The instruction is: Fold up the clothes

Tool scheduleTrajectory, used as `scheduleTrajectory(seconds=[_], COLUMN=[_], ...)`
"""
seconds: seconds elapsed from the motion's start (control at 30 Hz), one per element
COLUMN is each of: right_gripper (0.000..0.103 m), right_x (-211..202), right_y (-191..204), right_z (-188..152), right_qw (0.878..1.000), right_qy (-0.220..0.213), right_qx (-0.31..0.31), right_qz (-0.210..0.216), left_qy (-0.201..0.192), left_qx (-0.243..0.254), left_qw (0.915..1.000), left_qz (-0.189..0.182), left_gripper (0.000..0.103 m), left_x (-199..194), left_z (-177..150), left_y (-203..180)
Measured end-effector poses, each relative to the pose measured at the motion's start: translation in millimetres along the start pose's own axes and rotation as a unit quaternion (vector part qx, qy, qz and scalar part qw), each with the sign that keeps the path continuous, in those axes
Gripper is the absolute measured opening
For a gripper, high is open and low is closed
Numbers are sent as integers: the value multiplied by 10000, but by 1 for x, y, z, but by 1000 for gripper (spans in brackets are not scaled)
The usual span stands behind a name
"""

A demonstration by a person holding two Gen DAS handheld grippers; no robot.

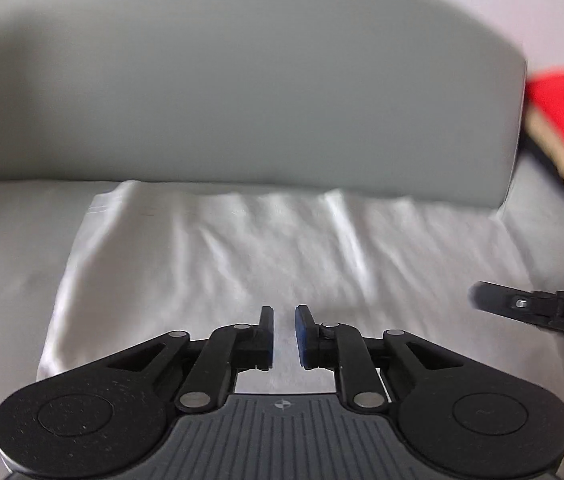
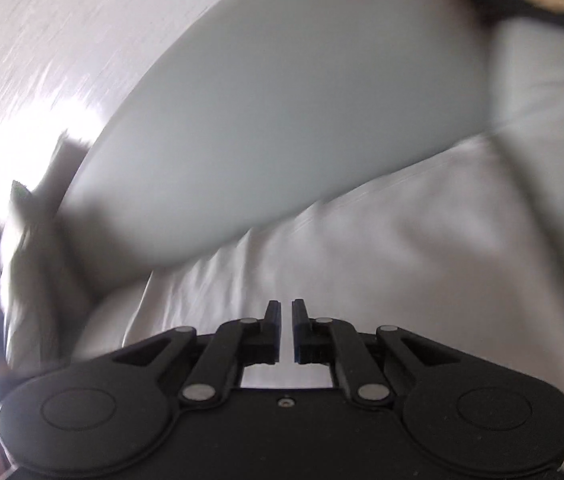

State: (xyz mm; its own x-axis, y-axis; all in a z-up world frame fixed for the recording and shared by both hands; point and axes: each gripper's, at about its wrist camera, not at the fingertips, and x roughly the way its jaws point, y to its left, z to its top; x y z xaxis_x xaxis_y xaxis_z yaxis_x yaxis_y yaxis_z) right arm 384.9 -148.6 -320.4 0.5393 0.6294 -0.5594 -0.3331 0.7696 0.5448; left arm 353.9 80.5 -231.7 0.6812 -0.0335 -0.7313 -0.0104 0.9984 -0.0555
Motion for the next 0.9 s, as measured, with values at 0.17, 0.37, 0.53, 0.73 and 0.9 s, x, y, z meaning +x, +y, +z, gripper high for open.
scheduleTrajectory(seconds=[0.17,0.37,0.53,0.73,0.9], right_gripper=[0,0,0,13,4], right_x=[5,-25,-33,-64,-61], right_y=[-23,-75,-61,-25,-23], right_z=[14,41,40,16,-13], right_qw=[9916,9535,9515,9749,9791], right_qy=[-828,-1506,-1224,-1333,-465], right_qx=[-100,216,-81,433,566], right_qz=[-990,-2603,-2823,-1730,-1896], left_qy=[-559,-492,-284,-521,-84], left_qx=[-684,-915,-1040,-1526,-1297], left_qw=[9886,9646,9554,9769,9883], left_qz=[1220,2422,2750,1403,805], left_gripper=[11,10,9,8,5], left_x=[14,21,7,-27,-36], left_z=[8,15,16,-5,-34], left_y=[37,80,93,96,86])
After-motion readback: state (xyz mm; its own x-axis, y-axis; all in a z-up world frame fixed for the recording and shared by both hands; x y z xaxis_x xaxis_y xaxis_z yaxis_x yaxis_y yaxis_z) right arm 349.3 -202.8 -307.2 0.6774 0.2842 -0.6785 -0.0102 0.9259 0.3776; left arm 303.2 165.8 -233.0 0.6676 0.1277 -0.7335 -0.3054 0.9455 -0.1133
